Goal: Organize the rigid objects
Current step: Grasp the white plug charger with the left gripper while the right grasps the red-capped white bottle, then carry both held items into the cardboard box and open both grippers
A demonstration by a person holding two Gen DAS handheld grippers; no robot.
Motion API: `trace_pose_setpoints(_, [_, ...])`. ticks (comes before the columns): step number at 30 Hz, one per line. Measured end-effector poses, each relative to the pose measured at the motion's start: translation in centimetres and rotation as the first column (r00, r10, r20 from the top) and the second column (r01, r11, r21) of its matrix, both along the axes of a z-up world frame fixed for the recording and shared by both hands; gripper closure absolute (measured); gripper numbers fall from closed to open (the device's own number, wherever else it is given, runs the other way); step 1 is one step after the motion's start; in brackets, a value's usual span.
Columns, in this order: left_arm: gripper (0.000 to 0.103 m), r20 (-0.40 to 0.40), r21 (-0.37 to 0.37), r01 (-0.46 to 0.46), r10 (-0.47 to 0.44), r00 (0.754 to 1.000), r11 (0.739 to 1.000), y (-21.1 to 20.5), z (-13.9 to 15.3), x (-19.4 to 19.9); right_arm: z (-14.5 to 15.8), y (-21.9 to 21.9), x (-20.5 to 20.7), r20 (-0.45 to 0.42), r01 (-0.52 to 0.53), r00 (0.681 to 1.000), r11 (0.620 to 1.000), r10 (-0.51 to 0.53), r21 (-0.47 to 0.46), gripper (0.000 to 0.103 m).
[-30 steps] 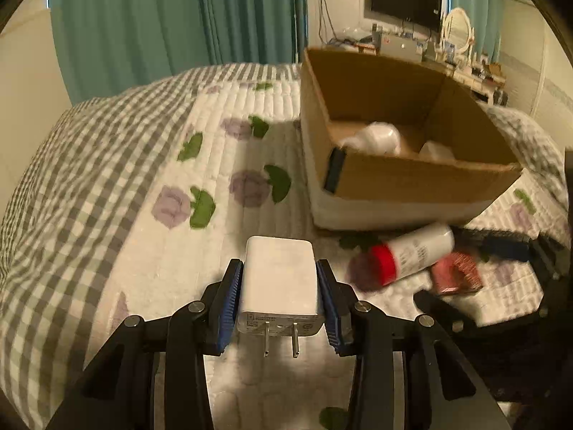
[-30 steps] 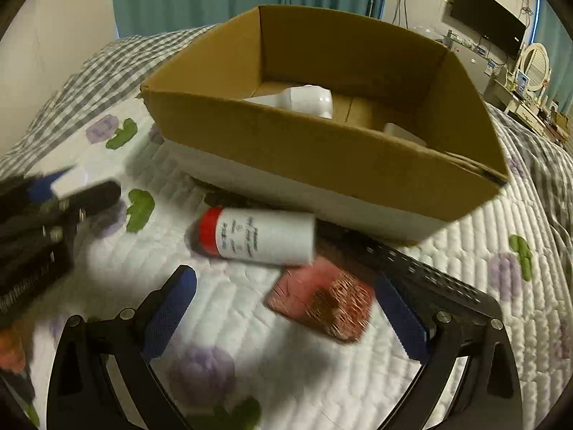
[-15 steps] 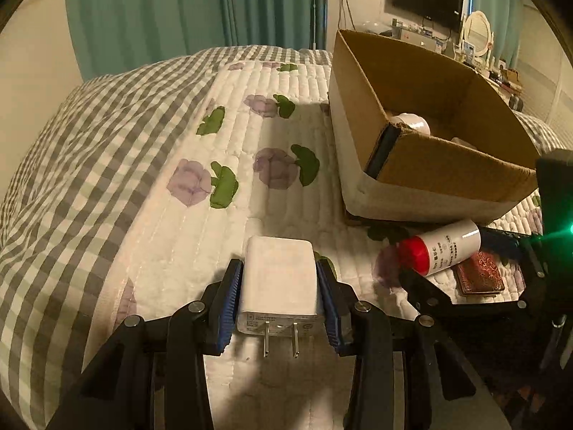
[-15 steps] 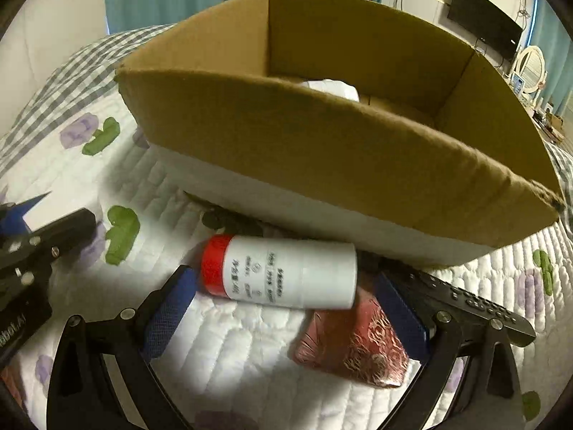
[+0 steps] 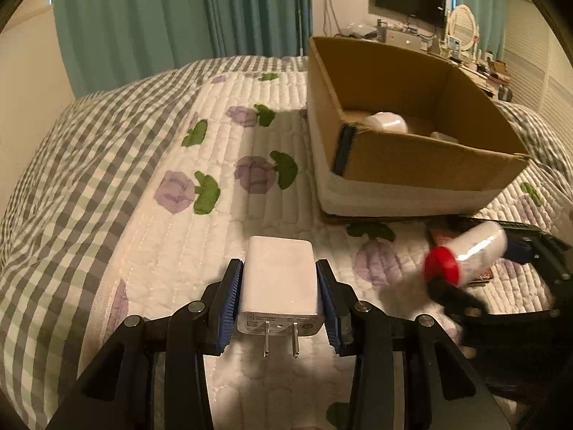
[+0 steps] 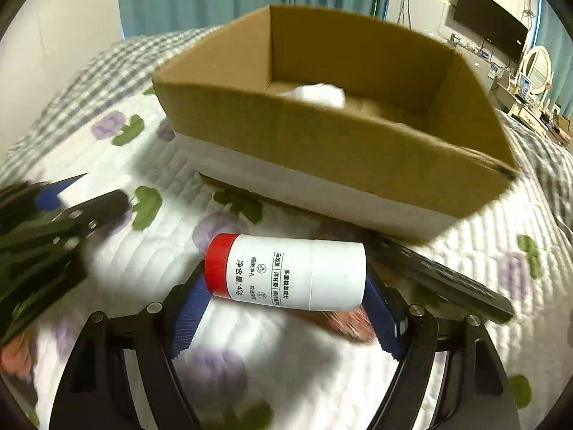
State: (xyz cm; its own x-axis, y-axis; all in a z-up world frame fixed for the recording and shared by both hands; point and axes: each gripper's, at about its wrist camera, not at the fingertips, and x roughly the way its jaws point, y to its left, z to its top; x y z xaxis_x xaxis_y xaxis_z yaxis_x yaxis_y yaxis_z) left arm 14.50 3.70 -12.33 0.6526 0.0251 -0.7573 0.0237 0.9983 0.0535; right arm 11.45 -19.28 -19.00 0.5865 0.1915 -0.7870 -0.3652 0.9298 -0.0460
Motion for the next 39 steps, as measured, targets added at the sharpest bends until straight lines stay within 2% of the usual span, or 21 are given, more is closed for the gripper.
trace_pose_setpoints(7, [0.062,0.011,0.000,0.033,-0.033,0.999,0.999,-1.8,1.2,-1.1,3.0,-5.3,-2.9,0.036,0.032,0.999,0.998,-0.034,0.047,0.024])
trace_pose_setpoints(12, [0.062,0.031,-0.011,0.055,-0.054,0.998,0.998,-3.2,3.1,-2.6,5.4,-6.0,-3.8,0.072,0.037,0.997,0.997,-0.042,0.064,0.024])
trace_pose_setpoints(14, [0.062,0.038,-0.028,0.059,-0.058,0.998,0.998,-3.6,4.3,-3.2,6.7,-6.3,-4.3,0.089,0.036,0.995,0.997,-0.042,0.067,0.024])
trace_pose_setpoints(19, [0.062,0.050,-0.133,0.077,-0.071,0.996,0.988,-4.1,7.3,-4.4,10.3,-6.3,-5.3,0.137,0.025,0.990,0.996,-0.036,0.080,0.024])
trace_pose_setpoints(24, [0.062,0.123,-0.102,0.130,-0.117,0.985,0.986,-5.1,11.3,-4.7,14.9,-6.7,-5.5,0.195,0.015,0.980,0.995,-0.034,0.095,0.024])
trace_pose_setpoints(27, [0.062,0.157,-0.112,0.168,-0.149,0.976,0.979,-5.5,13.9,-4.1,17.8,-6.7,-4.9,0.223,0.001,0.975,0.996,-0.022,0.093,0.024])
trace_pose_setpoints(31, [0.062,0.200,-0.049,0.182,-0.169,0.965,0.982,-6.2,16.6,-2.0,21.3,-6.3,-3.4,0.264,-0.012,0.964,0.997,-0.010,0.082,0.024])
trace_pose_setpoints(33, [0.062,0.214,-0.041,0.187,-0.175,0.961,0.981,-6.3,17.3,-0.7,22.8,-6.2,-2.2,0.285,-0.013,0.958,0.996,-0.012,0.086,0.024])
trace_pose_setpoints(39, [0.062,0.208,-0.044,0.186,-0.173,0.963,0.982,-6.4,17.3,6.1,23.7,-6.4,3.0,0.295,0.008,0.955,0.996,-0.032,0.084,0.024])
